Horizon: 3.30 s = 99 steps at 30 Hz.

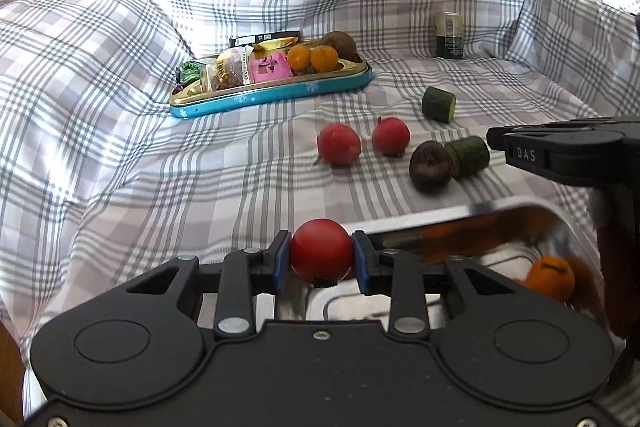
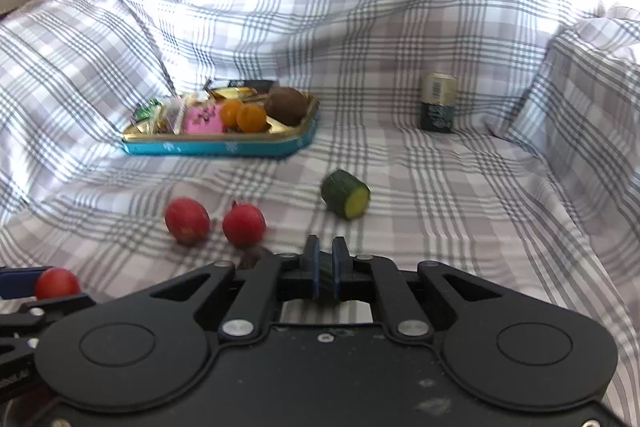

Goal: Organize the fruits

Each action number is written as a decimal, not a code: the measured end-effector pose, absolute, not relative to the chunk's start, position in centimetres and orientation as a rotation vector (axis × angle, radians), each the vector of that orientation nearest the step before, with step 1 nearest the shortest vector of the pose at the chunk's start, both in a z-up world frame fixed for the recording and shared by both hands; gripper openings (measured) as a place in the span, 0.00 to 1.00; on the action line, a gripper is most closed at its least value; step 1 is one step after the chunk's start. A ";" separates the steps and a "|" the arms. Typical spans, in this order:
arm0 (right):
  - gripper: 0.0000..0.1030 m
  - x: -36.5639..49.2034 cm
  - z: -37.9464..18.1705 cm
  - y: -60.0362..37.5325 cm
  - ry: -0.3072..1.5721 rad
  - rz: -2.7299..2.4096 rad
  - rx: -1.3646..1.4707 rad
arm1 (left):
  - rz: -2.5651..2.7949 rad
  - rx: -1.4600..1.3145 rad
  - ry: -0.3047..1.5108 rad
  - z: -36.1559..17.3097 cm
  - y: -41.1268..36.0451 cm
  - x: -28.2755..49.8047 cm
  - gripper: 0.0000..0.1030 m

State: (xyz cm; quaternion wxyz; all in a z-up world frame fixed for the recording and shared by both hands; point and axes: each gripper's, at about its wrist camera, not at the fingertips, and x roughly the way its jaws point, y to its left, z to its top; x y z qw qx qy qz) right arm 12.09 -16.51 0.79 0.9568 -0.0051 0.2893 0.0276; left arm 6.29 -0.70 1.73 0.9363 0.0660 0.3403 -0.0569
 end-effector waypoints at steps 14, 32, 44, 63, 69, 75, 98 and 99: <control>0.42 12.9 -0.7 -15.8 0.678 0.078 -0.025 | -0.125 0.120 0.701 1.4 -0.6 6.7 0.40; 0.47 14.5 -1.1 -14.4 0.675 0.122 -0.095 | -0.157 0.101 0.760 0.5 -1.4 9.0 0.40; 0.51 14.8 -1.9 -13.9 0.710 0.167 -0.140 | -0.172 0.105 0.754 0.7 -1.6 8.9 0.40; 0.44 9.2 1.5 -15.5 0.561 0.137 -0.042 | -0.188 0.120 0.638 1.2 -1.5 4.2 0.40; 0.44 4.6 1.6 -15.8 0.561 0.129 -0.002 | -0.184 0.101 0.609 0.9 -1.2 2.3 0.40; 0.44 1.1 1.0 -15.8 0.562 0.111 0.030 | -0.168 0.109 0.543 1.2 -1.5 1.0 0.40; 0.45 -2.6 -0.1 -15.0 0.558 0.132 0.031 | -0.182 0.106 0.546 0.2 -2.0 0.4 0.41; 0.45 -2.6 -0.1 -15.1 0.558 0.134 0.032 | -0.178 0.105 0.545 0.2 -2.0 0.4 0.41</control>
